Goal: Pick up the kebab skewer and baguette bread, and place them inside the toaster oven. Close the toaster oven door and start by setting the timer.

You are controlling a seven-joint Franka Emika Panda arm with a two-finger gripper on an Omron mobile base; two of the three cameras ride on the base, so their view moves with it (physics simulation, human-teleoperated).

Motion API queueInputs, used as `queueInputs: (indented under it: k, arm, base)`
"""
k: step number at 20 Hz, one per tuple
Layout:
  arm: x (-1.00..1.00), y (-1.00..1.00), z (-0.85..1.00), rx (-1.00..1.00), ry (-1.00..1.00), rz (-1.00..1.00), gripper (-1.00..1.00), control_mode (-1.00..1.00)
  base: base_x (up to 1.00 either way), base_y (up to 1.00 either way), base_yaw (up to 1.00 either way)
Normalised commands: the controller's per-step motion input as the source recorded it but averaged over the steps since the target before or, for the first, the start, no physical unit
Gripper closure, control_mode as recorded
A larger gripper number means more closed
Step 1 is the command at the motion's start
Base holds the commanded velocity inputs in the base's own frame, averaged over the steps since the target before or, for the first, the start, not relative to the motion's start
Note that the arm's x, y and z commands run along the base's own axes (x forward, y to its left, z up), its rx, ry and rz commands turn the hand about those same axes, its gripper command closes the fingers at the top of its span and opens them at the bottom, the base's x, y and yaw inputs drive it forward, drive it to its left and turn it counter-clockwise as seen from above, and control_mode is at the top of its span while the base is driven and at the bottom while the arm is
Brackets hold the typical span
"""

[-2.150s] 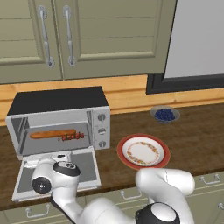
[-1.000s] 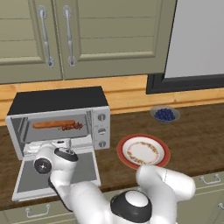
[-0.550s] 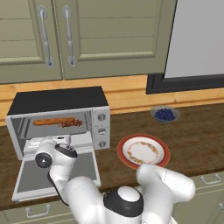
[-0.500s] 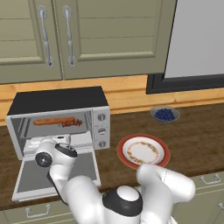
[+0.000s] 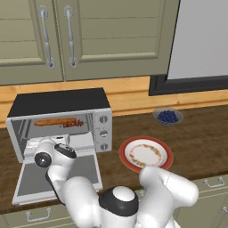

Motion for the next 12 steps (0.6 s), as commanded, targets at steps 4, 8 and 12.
queueInputs:
  k: [4, 8, 12]
  arm:
    - [-0.01, 0.01, 0.00, 0.00, 0.00, 0.00, -1.00, -1.00]
    - [-0.31, 0.00, 0.00, 0.00, 0.00, 0.00, -1.00, -1.00]
    - [-0.74, 0.00, 0.06, 0.00, 0.01, 0.00, -1.00, -1.00]
  base:
    - [0.00, 0.00, 0.00]
    - [0.00, 0.00, 0.00]
    - [0.00, 0.00, 0.00]
